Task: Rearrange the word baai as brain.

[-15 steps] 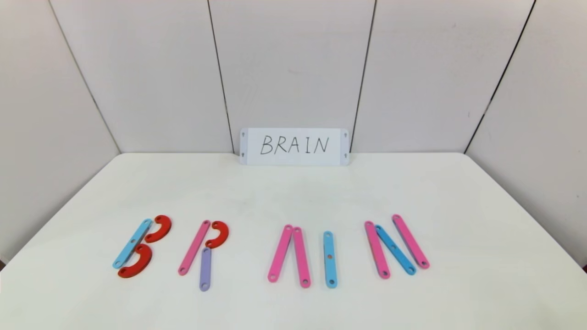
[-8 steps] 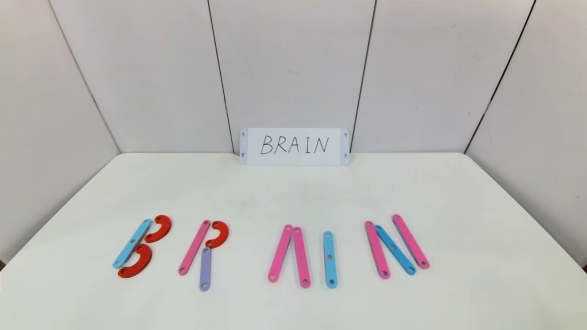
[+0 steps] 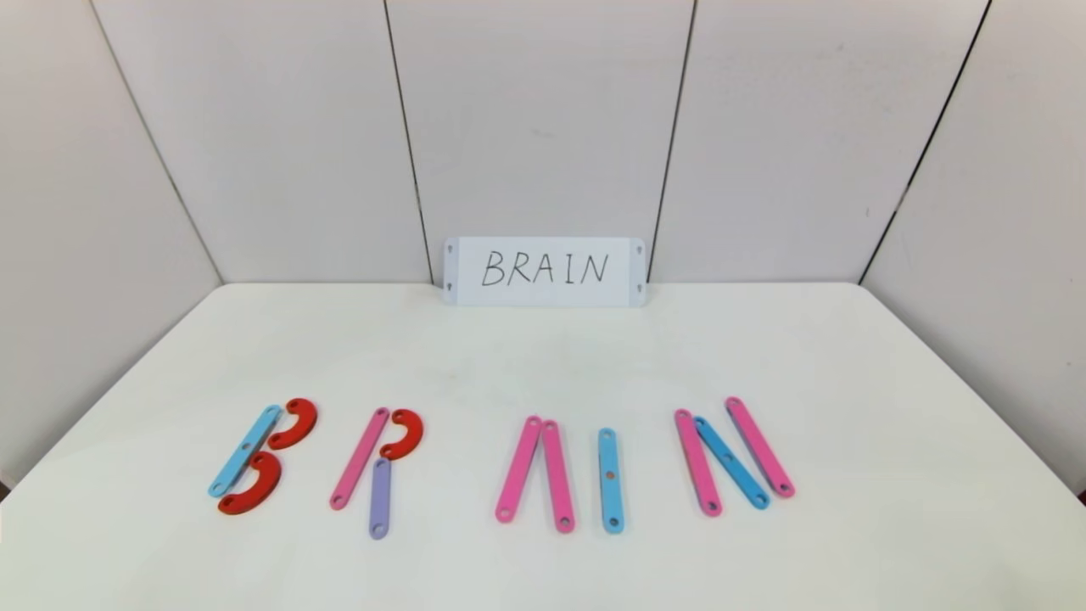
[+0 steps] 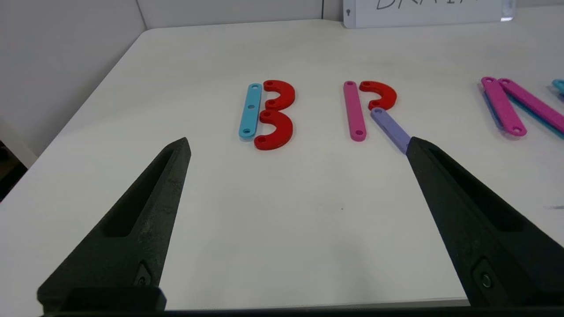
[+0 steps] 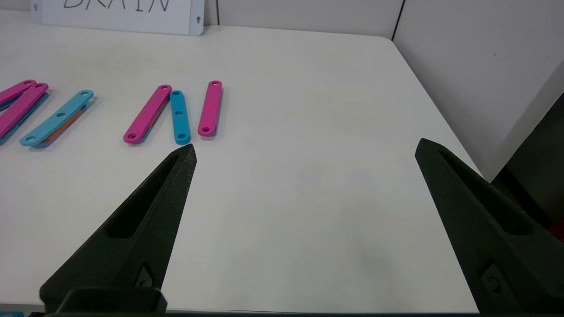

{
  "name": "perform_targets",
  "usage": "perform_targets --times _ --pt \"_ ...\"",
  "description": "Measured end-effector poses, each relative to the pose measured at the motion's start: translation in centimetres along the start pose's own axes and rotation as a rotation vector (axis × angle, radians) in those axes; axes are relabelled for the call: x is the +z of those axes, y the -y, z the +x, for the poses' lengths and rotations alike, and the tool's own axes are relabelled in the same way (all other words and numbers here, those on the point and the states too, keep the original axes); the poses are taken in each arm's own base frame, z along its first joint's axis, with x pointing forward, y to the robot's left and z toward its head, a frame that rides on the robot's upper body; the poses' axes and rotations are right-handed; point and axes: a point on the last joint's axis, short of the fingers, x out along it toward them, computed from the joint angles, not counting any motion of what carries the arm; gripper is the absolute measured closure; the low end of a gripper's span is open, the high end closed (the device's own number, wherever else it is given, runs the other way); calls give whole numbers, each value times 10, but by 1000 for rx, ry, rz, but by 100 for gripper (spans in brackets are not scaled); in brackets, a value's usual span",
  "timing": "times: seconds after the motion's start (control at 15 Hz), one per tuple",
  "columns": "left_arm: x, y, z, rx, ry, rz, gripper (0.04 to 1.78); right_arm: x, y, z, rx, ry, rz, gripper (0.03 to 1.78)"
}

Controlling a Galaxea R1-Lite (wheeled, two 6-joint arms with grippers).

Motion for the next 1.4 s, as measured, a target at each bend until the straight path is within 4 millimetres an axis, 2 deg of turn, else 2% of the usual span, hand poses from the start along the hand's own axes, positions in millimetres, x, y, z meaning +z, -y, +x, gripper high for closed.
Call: perform_targets --times 0.27,0.6,1.4 --pt "-3 0 0 -11 -33 92 10 0 0 0 0 0 1 7" --pt "-4 0 0 9 -36 -38 10 0 0 0 4 0 -4 7" --pt "-4 0 0 14 -34 -46 10 0 0 0 0 0 3 7"
